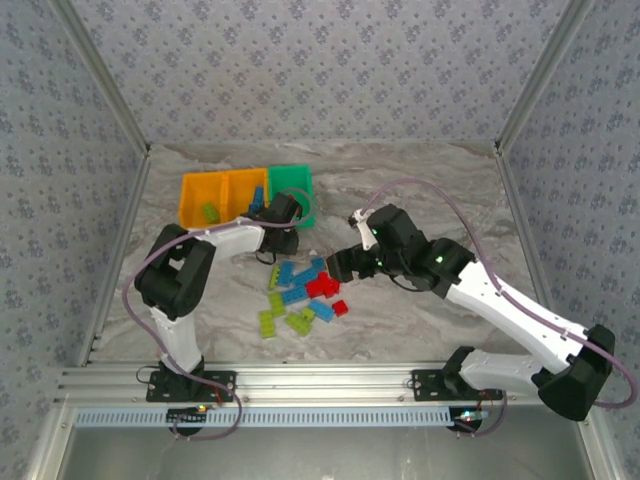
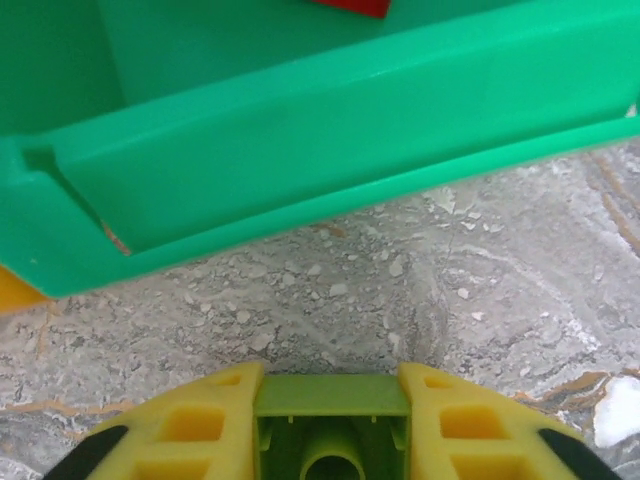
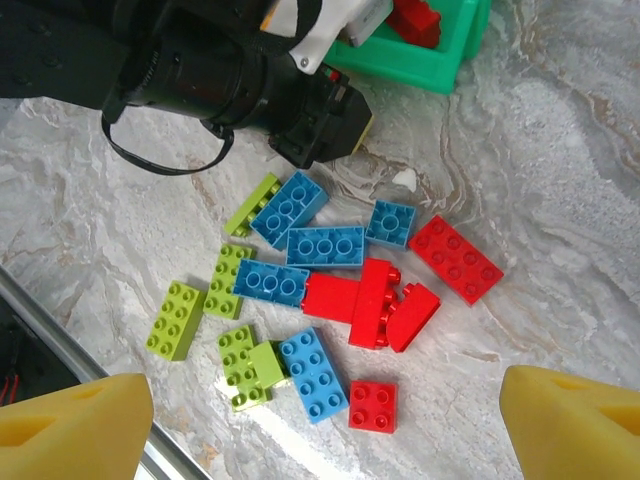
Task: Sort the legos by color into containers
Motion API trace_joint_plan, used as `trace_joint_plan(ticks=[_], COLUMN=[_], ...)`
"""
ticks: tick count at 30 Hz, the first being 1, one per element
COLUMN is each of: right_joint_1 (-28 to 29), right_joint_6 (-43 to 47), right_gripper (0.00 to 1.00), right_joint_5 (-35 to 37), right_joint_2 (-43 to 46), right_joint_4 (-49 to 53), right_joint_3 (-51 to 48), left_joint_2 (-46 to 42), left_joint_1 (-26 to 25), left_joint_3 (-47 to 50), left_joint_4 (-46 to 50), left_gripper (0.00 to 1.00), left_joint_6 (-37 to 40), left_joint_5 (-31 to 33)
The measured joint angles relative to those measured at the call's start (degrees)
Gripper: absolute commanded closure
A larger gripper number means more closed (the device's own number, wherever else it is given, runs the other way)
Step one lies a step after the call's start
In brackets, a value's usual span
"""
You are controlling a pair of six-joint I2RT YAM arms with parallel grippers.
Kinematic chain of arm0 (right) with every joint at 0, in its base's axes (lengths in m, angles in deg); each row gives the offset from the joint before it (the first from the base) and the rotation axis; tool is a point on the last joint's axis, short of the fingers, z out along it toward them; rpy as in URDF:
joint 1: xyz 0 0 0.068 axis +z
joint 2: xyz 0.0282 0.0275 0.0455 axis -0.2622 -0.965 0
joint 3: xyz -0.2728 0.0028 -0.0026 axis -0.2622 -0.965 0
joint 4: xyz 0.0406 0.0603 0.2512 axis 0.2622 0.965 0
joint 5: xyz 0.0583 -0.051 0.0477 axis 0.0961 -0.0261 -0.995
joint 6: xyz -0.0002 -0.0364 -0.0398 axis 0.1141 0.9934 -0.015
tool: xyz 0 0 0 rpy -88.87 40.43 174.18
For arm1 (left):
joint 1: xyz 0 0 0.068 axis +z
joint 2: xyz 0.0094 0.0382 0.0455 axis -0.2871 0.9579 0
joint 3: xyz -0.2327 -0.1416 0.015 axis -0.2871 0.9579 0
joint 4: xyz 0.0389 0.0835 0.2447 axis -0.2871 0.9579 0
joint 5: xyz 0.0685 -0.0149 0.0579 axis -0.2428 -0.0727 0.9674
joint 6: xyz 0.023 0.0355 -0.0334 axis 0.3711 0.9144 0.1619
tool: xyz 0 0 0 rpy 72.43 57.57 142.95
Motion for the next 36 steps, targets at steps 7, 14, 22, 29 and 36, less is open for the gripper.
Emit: trace_joint_plan(ticks=[7,14,22,29,36], right_joint_1=[0.94,1.42,1.53,2.29,2.54], right_joint_6=[-0.85,-0.85,-0.83,-0.92,-1.55], right_gripper=[0.07,0.07,0.07,0.07,0.06], right_joint_5=[0.02,0.07,0.07,0.33,1.42], right_joint_2=[-0.85,-0.85,-1.2,-0.98,1.01], right_joint_4=[0.0,-0.17,-0.35,-0.33,-0.31], right_joint_3=[0.04,0.55,0.9,1.07,1.07], left_joint_2=[-11.08,-27.8,-16.33,-4.74,-2.23], left_joint_1=[0.96,10.12,27.82,31.43,32.54], left_joint_3=[4.74,4.76,-0.22,-9.18,-12.52], left_joint_4=[1.66,-0.55,-1.84,0.07,1.88], left_gripper=[0.78,0.8,0.75,0.61,0.51], left_joint_6=[-0.9,-0.28,-1.33,-1.49,-2.08], left_joint_5=[-0.72,4.79,3.21,-0.76,-3.1])
